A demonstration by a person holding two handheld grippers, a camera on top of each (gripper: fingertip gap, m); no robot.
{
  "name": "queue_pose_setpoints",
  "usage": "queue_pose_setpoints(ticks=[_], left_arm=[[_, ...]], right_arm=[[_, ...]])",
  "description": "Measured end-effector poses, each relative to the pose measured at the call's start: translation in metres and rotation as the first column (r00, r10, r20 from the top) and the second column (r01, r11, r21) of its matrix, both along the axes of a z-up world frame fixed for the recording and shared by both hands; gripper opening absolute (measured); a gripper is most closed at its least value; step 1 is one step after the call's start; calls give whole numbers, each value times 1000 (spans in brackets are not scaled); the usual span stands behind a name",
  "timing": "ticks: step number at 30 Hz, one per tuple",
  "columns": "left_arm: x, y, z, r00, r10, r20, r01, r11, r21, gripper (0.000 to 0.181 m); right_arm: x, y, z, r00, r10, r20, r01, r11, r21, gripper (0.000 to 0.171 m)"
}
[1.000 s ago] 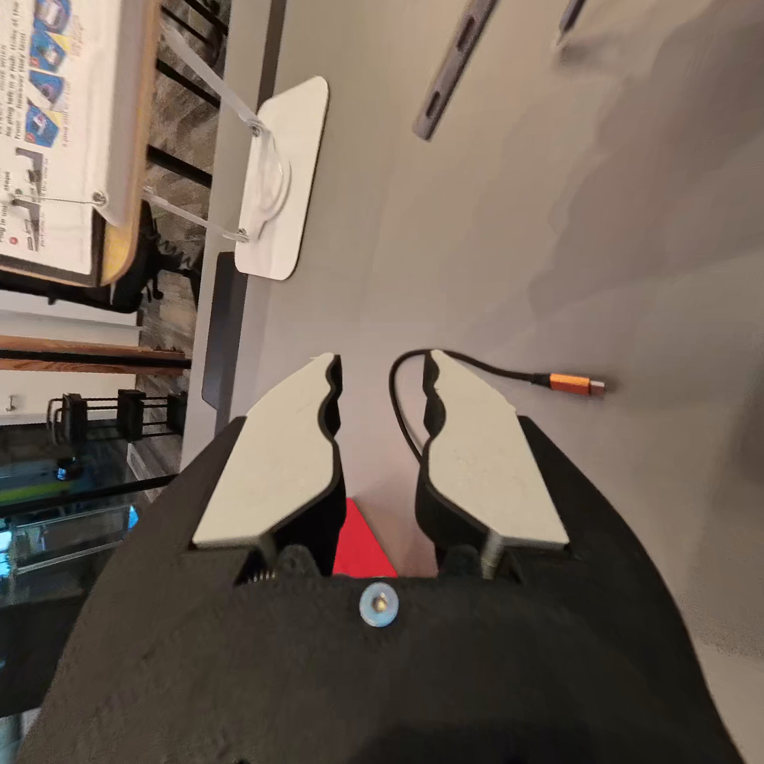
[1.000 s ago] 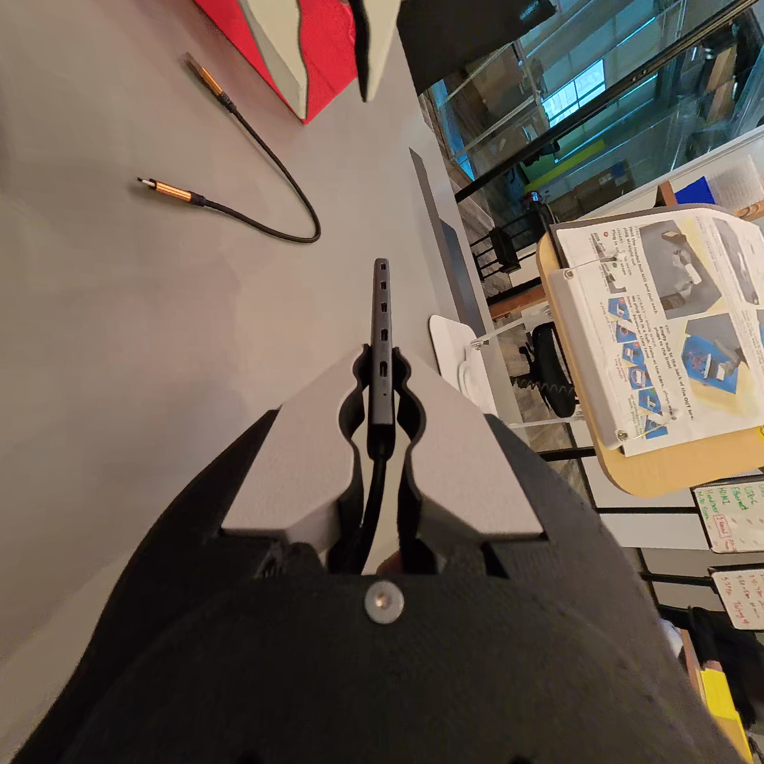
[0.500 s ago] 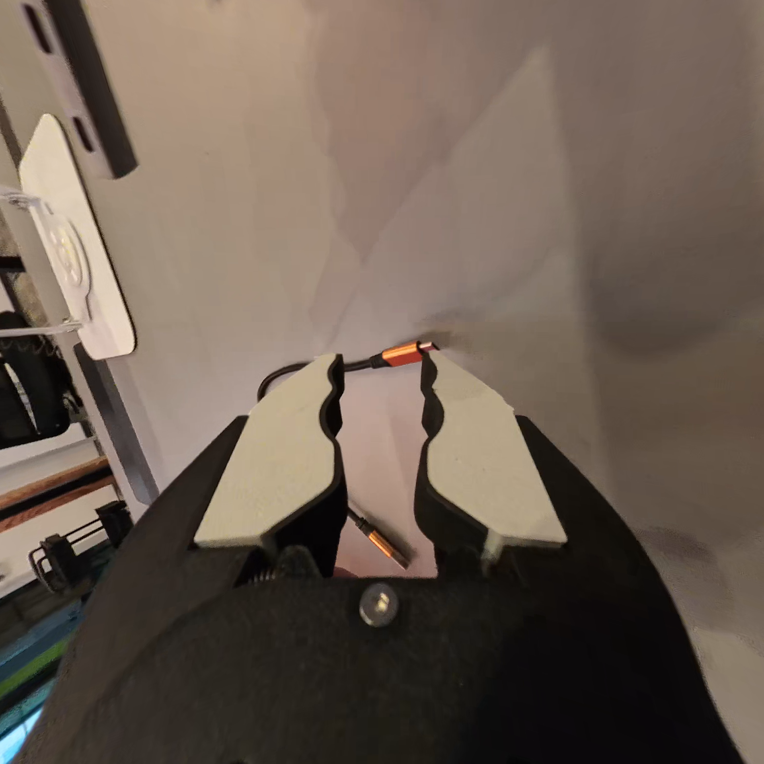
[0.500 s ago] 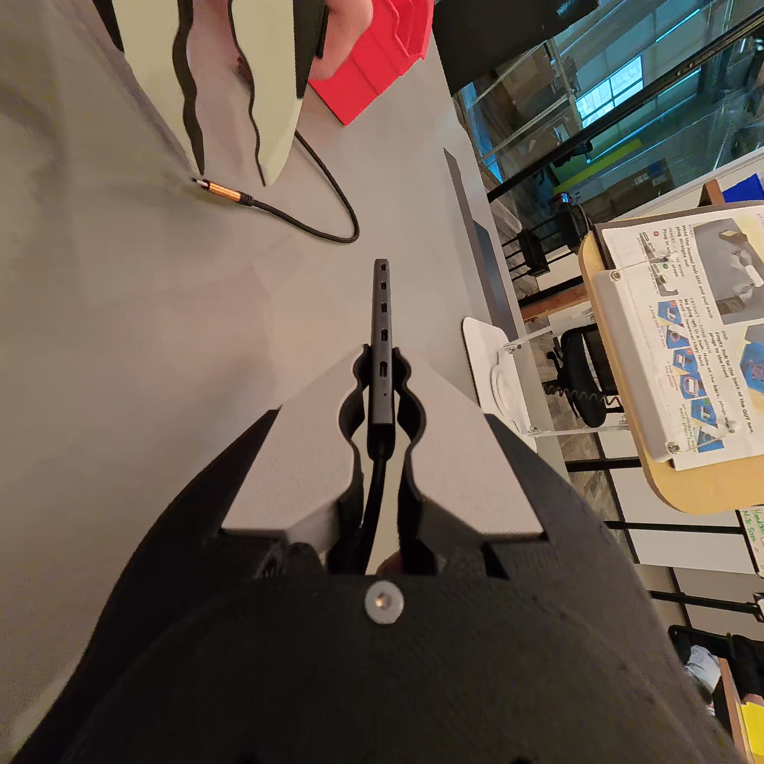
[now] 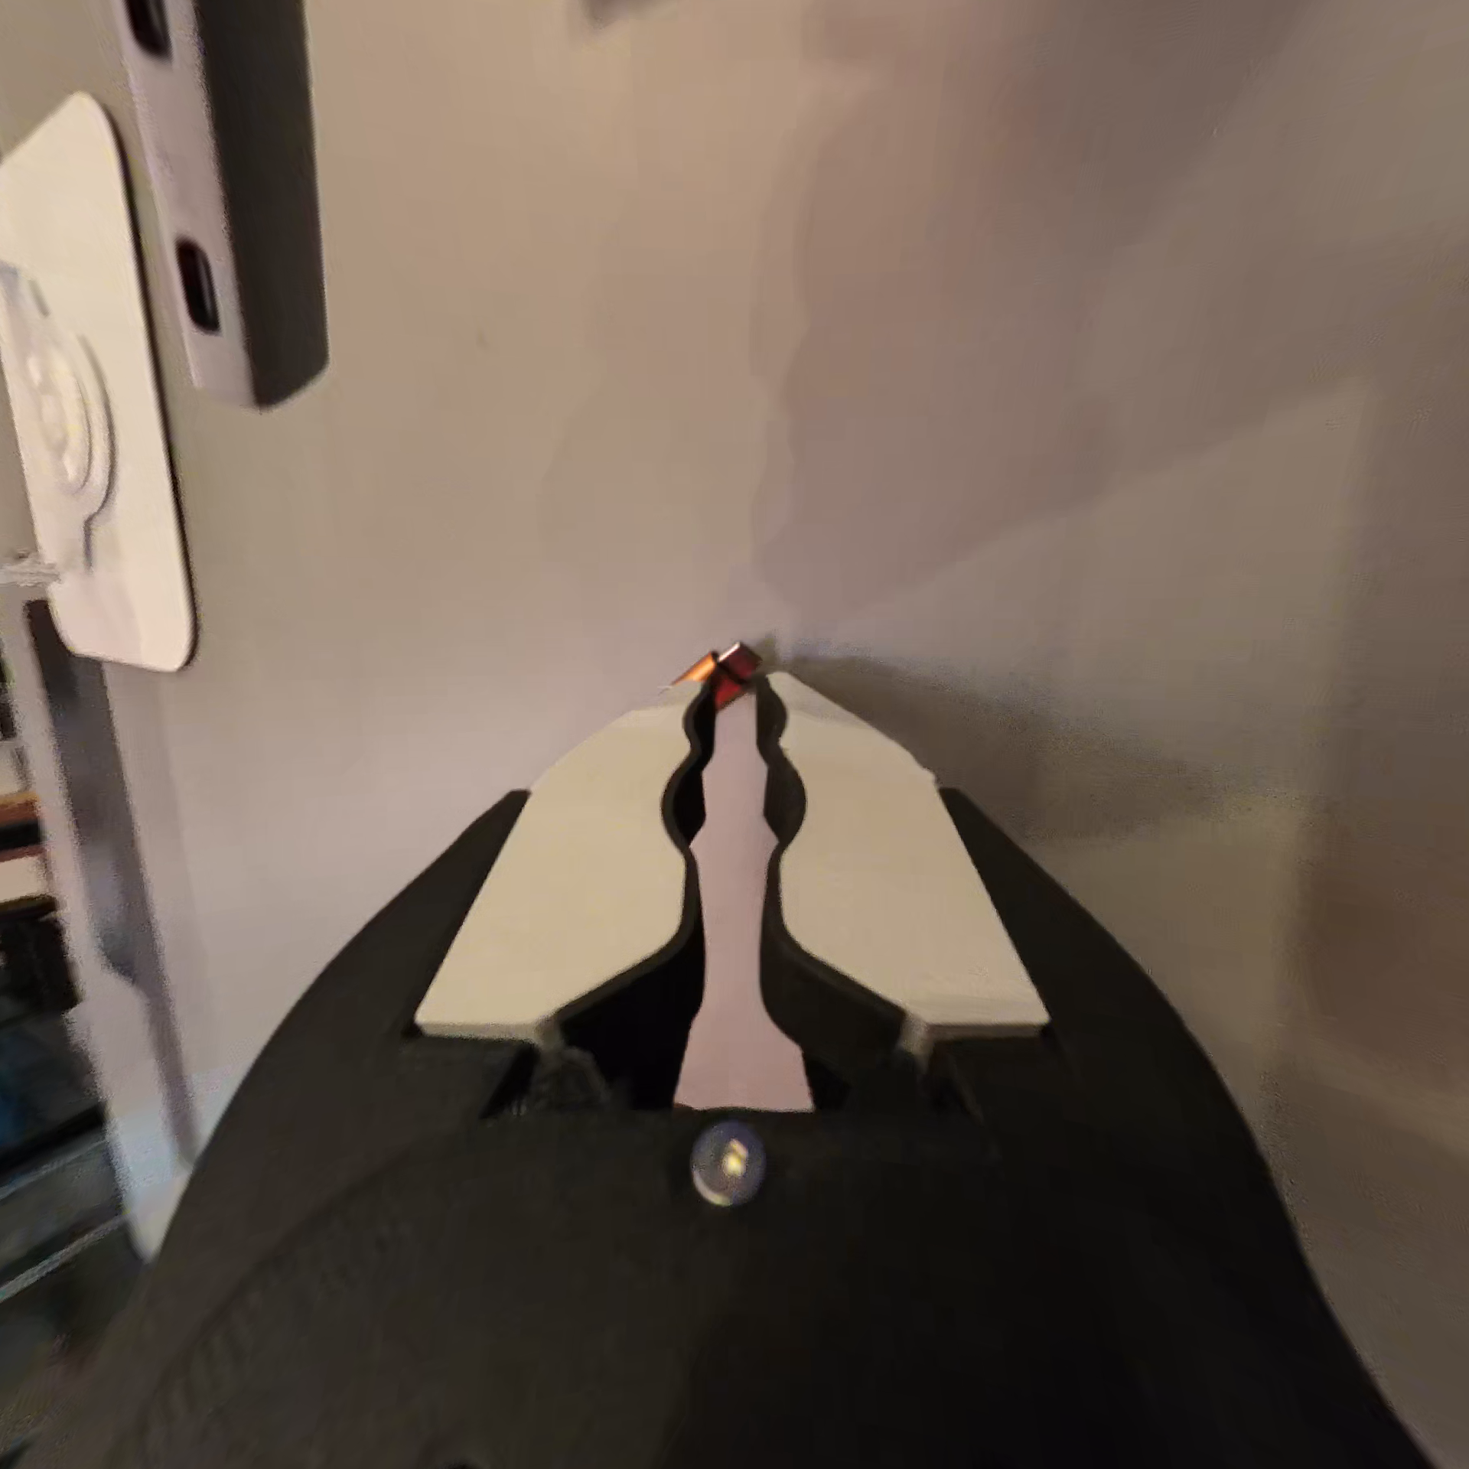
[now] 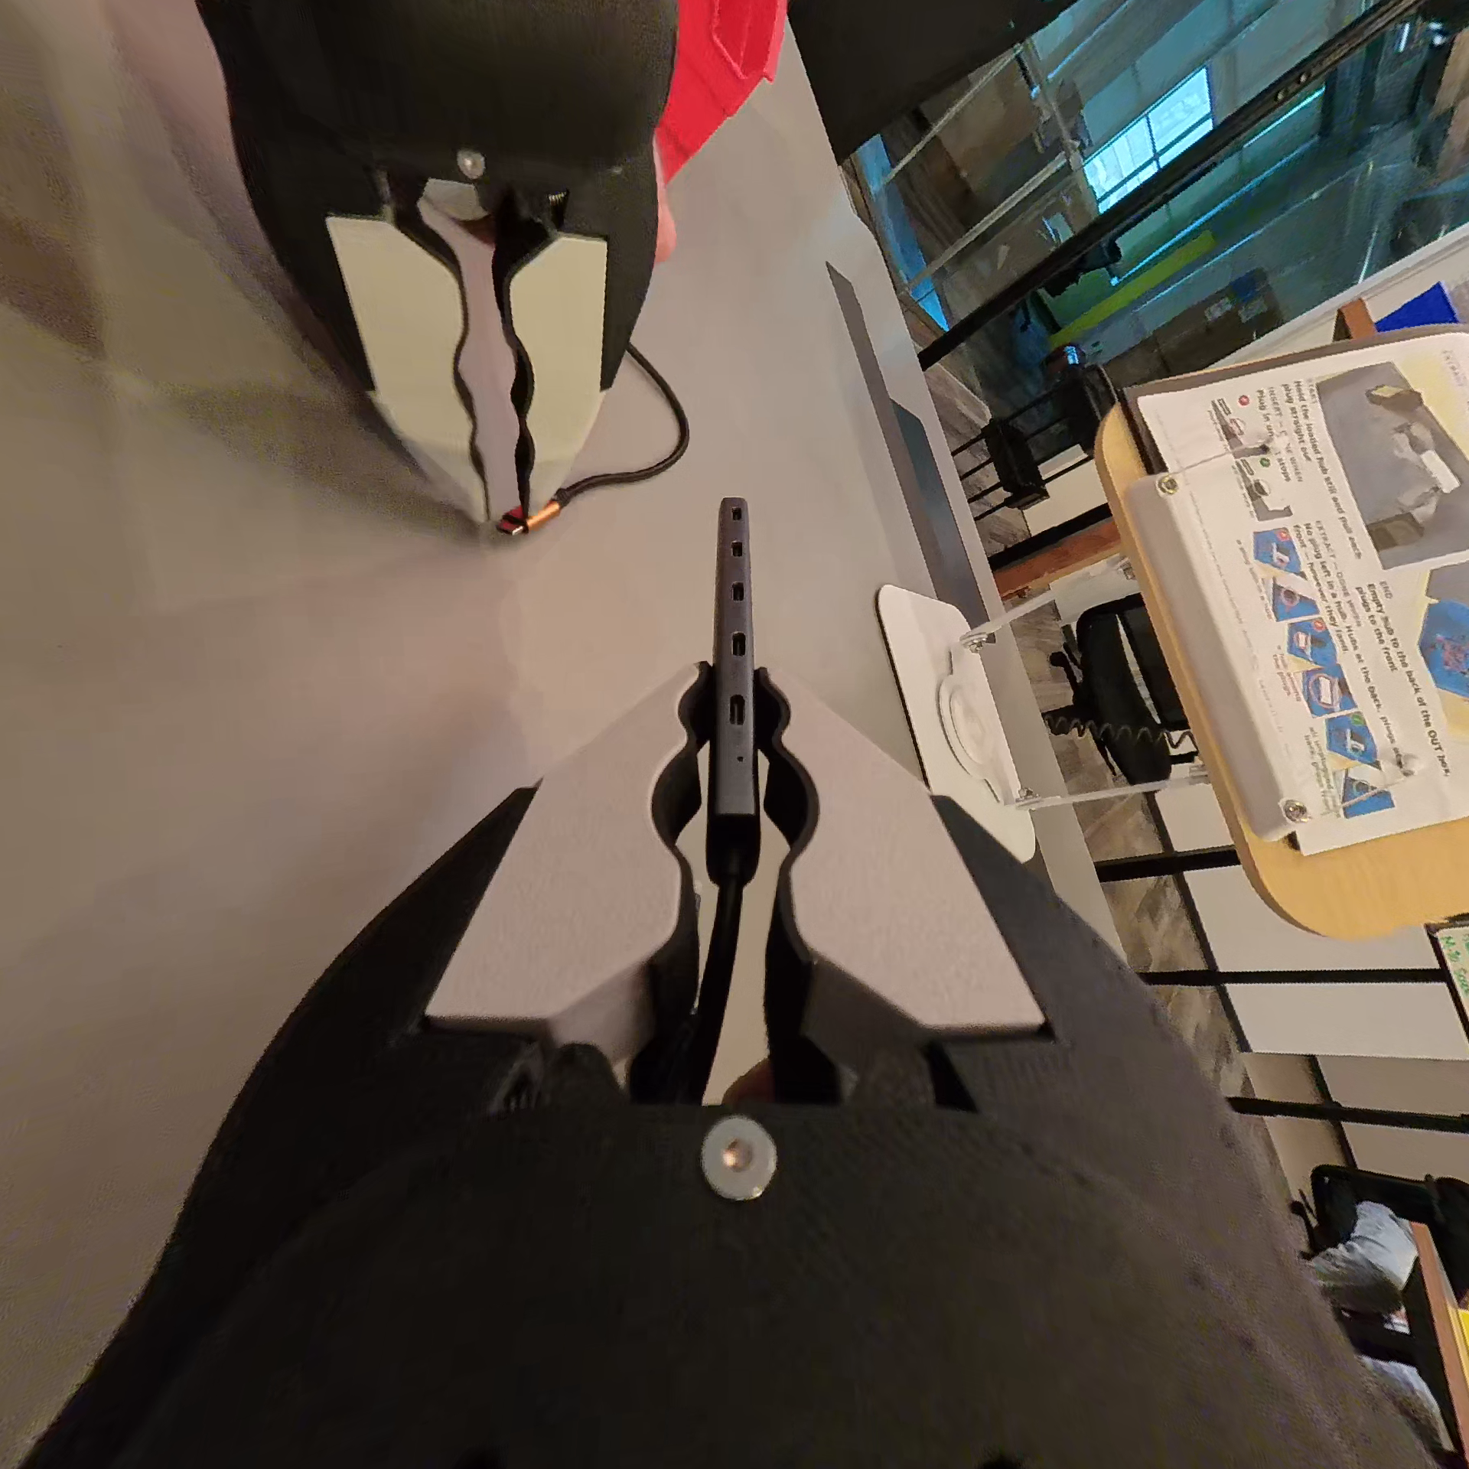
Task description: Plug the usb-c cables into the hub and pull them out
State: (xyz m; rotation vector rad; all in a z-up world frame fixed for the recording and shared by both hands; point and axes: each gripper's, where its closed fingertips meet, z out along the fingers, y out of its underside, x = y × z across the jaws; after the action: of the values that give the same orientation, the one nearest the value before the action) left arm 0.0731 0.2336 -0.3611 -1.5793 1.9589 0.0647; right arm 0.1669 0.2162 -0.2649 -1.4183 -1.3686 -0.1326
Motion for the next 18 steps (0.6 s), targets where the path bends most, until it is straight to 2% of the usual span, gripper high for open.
queue_pose_setpoints(ticks=[2,6,10,14,15,18], left_arm=[[9,-6,4,999,-17,46,19,999,-45,17],[1,6,18,996,-37,79,41,998,-45,24],[-3,13,17,991,-128,26,129,991,-31,27],[4,14,4,972,-226,-60,223,973,-52,24],[5,16,1,969,-234,-80,230,972,-55,16],[10,20,-1,975,-213,-62,205,972,-117,13]], right_arm=[[4,0,2,1000,-12,-10,12,1000,0,6],[12,1,2,999,-29,-29,28,1000,-13,6],[13,3,-2,999,-37,-26,36,999,-21,6],[12,3,-6,999,-43,-8,43,999,-20,6],[13,3,-7,999,-45,1,45,999,-17,6],[16,5,-15,997,-62,52,61,998,3,6]])
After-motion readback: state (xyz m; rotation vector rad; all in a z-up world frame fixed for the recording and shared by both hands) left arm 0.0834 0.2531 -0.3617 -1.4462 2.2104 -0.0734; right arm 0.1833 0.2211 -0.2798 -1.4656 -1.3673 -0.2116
